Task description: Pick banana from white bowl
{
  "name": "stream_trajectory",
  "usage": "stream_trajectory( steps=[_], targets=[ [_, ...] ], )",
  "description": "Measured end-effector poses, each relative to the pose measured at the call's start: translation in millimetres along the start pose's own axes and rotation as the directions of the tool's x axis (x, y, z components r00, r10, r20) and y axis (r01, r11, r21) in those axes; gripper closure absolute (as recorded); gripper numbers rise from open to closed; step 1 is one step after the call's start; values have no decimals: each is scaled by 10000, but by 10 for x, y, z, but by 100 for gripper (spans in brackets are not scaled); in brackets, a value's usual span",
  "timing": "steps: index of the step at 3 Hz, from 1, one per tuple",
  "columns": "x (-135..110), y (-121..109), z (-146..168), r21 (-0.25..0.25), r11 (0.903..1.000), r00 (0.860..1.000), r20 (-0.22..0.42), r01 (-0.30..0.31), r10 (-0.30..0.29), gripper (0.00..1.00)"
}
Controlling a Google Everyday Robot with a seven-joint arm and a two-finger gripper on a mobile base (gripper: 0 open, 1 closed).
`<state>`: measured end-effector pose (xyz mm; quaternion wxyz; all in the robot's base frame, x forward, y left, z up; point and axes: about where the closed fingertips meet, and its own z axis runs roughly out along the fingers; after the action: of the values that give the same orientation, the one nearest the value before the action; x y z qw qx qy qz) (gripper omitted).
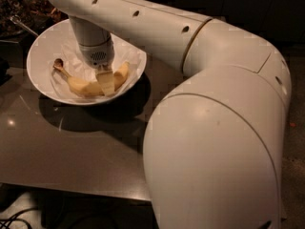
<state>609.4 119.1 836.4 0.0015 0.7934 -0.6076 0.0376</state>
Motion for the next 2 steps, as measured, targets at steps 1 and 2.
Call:
stream_trajectory(
  steps=[1, 2],
  targets=[
    [0, 0, 0, 1, 10000, 10000, 0, 0, 0, 100],
    [32, 27, -88, 374, 9993, 9996, 261, -99, 89, 100]
  ],
)
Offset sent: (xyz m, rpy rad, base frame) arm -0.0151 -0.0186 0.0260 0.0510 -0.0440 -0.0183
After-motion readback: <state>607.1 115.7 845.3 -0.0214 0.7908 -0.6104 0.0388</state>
